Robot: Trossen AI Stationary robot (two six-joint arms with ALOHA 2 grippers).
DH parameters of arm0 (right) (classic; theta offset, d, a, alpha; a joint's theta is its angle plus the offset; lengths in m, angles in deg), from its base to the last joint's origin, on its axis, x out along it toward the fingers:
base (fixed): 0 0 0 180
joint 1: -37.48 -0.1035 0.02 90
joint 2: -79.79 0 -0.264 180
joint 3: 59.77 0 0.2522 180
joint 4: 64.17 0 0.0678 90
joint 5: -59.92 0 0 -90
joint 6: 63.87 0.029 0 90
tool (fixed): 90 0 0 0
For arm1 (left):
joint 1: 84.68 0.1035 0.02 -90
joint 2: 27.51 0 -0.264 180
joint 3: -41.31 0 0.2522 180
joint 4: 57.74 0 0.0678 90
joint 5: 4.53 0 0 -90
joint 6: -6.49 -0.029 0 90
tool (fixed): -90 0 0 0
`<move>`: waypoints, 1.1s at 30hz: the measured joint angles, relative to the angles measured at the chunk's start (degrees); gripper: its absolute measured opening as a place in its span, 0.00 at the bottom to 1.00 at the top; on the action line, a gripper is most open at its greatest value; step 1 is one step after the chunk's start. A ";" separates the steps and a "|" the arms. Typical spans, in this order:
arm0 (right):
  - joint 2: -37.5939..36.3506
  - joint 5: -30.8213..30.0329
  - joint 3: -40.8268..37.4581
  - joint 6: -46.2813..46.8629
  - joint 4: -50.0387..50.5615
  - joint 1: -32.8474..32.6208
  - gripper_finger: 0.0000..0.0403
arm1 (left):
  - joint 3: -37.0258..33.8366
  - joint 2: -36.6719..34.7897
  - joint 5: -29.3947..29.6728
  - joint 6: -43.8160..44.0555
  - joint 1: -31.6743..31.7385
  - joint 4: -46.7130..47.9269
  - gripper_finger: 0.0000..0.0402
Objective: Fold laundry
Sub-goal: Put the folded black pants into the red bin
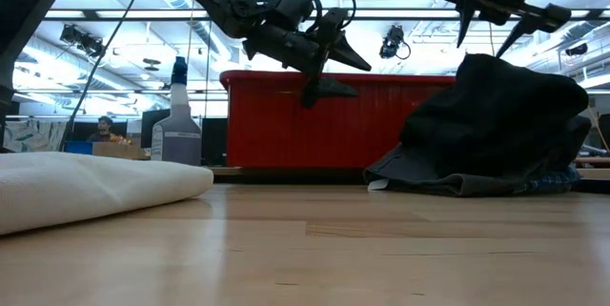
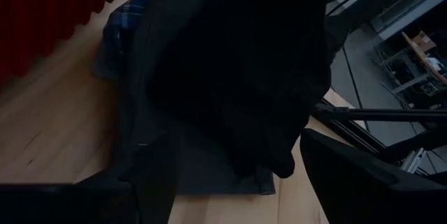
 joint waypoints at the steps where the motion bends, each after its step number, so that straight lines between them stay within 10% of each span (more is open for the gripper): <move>1: 0.00 0.00 0.00 0.07 -0.02 -0.02 0.74 | 0.00 0.00 0.00 0.00 0.00 0.00 0.72; 17: 0.00 -0.83 0.00 0.27 0.00 -0.01 0.74 | 0.00 -0.02 0.00 0.00 0.00 -0.01 0.72; 33: 0.00 -16.02 0.00 -5.35 -2.25 0.00 0.74 | -0.02 -0.02 0.02 0.00 0.00 -0.02 0.72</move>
